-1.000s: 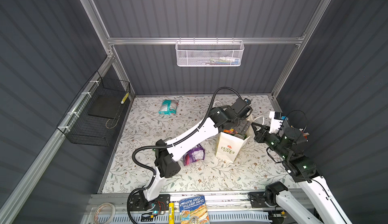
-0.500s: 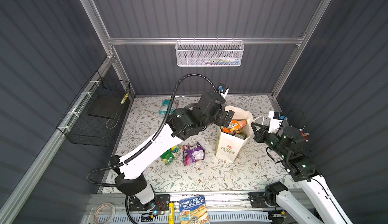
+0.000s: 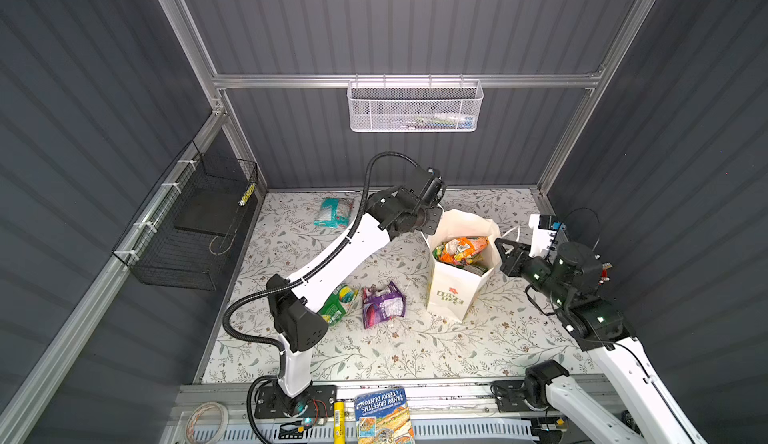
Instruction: Place the snacks into the paper bag
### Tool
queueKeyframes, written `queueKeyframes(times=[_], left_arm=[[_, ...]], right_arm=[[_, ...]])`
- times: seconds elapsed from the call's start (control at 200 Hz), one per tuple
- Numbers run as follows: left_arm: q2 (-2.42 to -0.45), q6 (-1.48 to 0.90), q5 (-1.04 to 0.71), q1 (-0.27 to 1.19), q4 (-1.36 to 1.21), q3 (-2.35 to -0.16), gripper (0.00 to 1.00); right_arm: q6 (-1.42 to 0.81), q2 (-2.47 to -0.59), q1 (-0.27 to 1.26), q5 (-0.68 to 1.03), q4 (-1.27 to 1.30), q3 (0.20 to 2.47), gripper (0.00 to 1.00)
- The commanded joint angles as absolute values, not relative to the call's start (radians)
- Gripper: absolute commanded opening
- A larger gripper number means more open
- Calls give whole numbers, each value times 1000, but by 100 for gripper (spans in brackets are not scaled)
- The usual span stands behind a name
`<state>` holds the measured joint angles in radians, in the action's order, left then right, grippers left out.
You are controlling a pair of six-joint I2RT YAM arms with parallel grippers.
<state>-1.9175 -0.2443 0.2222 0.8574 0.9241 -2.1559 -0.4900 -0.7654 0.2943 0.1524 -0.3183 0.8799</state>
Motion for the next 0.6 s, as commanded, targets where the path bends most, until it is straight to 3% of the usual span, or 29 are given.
queueKeyframes(times=[0.0, 0.335, 0.595], left_arm=[[-1911, -271, 175, 857, 908, -2222, 0], [-1774, -318, 237, 857, 762, -2161, 0], [-1677, -316, 236, 857, 659, -1940, 0]], right_arm=[[-491, -865, 291, 174, -282, 986, 0], [-472, -1111, 291, 317, -301, 1334, 0], [-442, -1075, 284, 261, -255, 1195, 0]])
